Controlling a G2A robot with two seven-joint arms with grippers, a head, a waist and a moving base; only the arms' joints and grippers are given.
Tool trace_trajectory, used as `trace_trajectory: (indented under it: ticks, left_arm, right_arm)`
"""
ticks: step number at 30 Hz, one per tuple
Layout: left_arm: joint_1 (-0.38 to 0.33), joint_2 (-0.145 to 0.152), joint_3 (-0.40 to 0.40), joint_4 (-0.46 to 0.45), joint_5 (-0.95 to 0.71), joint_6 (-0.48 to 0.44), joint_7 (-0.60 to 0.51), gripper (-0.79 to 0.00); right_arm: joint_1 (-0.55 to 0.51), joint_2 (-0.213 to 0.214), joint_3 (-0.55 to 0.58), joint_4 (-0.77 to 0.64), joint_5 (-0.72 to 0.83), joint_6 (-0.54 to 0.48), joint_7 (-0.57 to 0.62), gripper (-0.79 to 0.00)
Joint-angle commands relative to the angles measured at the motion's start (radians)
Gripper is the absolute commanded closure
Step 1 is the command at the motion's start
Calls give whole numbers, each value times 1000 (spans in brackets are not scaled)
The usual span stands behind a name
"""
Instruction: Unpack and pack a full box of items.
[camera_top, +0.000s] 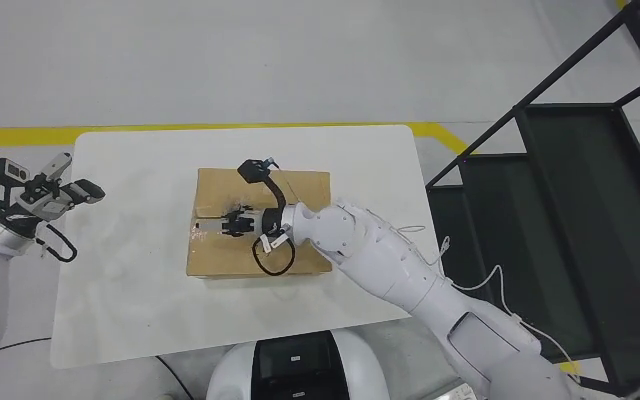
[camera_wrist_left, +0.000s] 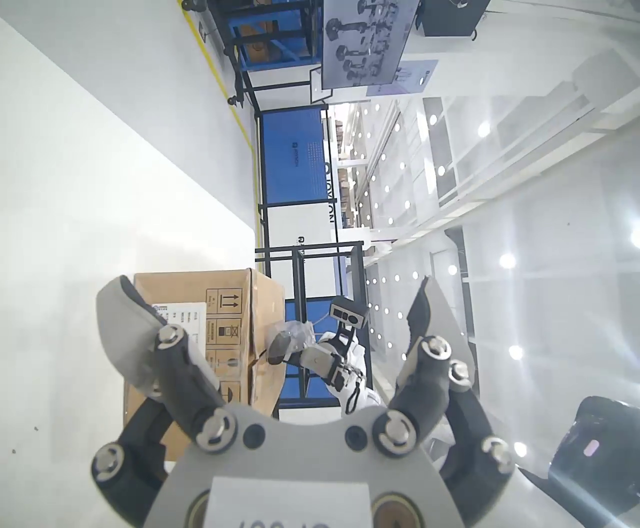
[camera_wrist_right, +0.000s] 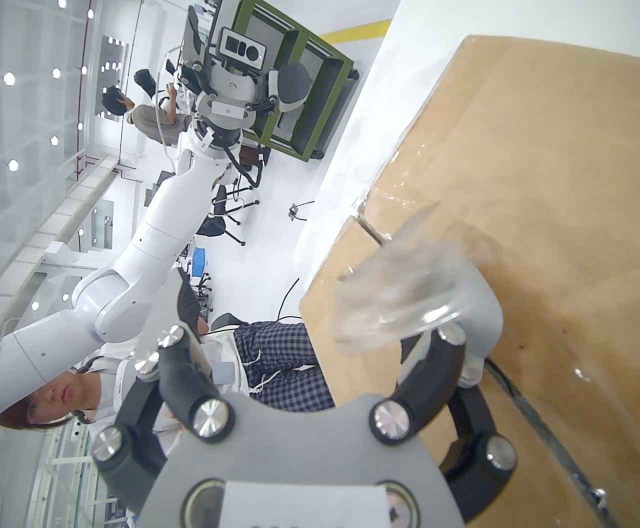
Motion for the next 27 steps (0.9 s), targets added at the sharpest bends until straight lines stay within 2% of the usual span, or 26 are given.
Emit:
trace_trajectory:
  ticks: [1,11,27]
  left_arm:
    - [-1,0,1,1,0,0,-1,-785]
    - [-1,0,1,1,0,0,-1,-785]
    - [-1,0,1,1,0,0,-1,-785]
  right_arm:
    - [10,-8,-11,18,5,-8,-2,-785]
    - [64,-52,-45,98,39,-38,-21,-785]
    - [155,-147,-88,302,220,-100,-18,-785]
